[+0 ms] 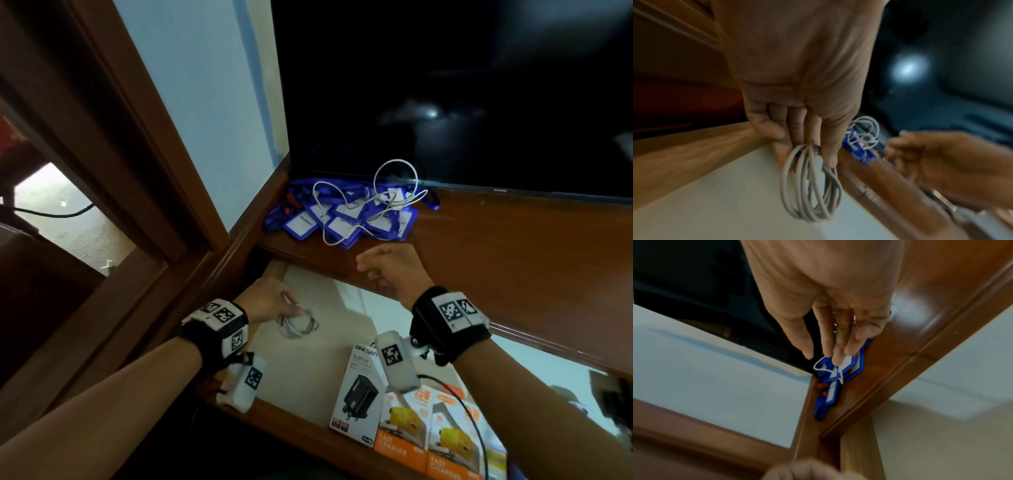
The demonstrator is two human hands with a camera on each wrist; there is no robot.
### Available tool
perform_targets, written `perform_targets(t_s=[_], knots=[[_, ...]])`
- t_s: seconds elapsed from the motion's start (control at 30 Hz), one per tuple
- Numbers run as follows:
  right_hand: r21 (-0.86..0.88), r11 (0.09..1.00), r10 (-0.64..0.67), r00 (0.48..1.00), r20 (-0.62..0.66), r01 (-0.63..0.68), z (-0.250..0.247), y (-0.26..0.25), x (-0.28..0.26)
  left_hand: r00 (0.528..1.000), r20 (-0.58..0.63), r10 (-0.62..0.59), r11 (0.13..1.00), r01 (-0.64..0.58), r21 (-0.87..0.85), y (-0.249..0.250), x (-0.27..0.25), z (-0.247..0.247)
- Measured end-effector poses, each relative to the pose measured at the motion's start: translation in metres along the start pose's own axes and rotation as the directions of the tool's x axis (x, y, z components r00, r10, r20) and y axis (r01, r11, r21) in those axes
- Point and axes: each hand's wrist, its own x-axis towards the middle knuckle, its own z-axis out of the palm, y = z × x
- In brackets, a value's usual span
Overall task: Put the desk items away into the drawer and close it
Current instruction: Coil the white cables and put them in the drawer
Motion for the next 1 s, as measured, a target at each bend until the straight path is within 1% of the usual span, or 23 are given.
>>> perform_targets(t_s=[0.1,0.17,0.23,0.3,0.37,0.43,0.5,0.57,0.63,0.7,0.77,0.87,0.93,1.0], knots=[[-0.058,0.998,-0.037,0.997,-0.072,0.033,0.013,-0.008,0.023,0.992,0.122,-0.015,0.977,-0.012,0.215,-0.023,0.016,0.007],[-0.13,0.99,-0.068,0.995,-0.074,0.058,0.023,-0.01,0.039,0.973,0.227,-0.034,0.942,-0.044,0.333,-0.036,0.026,0.012],[-0.24,0.968,-0.088,0.995,-0.047,0.074,0.031,-0.01,0.053,0.943,0.325,-0.073,0.889,-0.087,0.449,-0.047,0.032,0.017],[-0.318,0.945,-0.084,0.996,-0.018,0.074,0.037,-0.01,0.064,0.912,0.403,-0.074,0.8,-0.187,0.571,-0.058,0.036,0.023],[-0.395,0.916,-0.077,0.997,-0.019,0.064,0.042,-0.007,0.075,0.877,0.477,-0.056,0.703,-0.305,0.643,-0.067,0.041,0.03],[-0.49,0.87,-0.085,0.995,-0.044,0.052,0.046,-0.001,0.085,0.84,0.542,-0.031,0.612,-0.413,0.675,-0.073,0.044,0.035],[-0.554,0.832,-0.089,0.994,-0.065,0.038,0.049,0.002,0.089,0.806,0.592,-0.007,0.547,-0.493,0.677,-0.072,0.041,0.036],[-0.581,0.813,-0.106,0.992,-0.075,0.043,0.049,0.003,0.087,0.786,0.617,0.029,0.51,-0.543,0.667,-0.069,0.04,0.037],[-0.601,0.796,-0.157,0.985,-0.076,0.081,0.047,0.0,0.082,0.794,0.605,0.062,0.52,-0.543,0.659,-0.07,0.043,0.039],[-0.596,0.794,-0.225,0.969,-0.099,0.123,0.042,-0.004,0.078,0.802,0.596,0.044,0.539,-0.522,0.661,-0.075,0.047,0.043],[-0.583,0.793,-0.305,0.943,-0.131,0.175,0.035,-0.009,0.074,0.805,0.593,0.024,0.534,-0.512,0.673,-0.078,0.048,0.046],[-0.534,0.801,-0.419,0.891,-0.174,0.273,0.024,-0.019,0.067,0.813,0.582,0.014,0.511,-0.505,0.695,-0.075,0.042,0.052],[-0.488,0.802,-0.478,0.86,-0.18,0.343,0.017,-0.027,0.063,0.828,0.56,-0.014,0.48,-0.486,0.731,-0.072,0.04,0.059],[-0.46,0.8,-0.506,0.845,-0.173,0.385,0.01,-0.035,0.06,0.845,0.534,-0.033,0.442,-0.467,0.766,-0.069,0.039,0.065]])
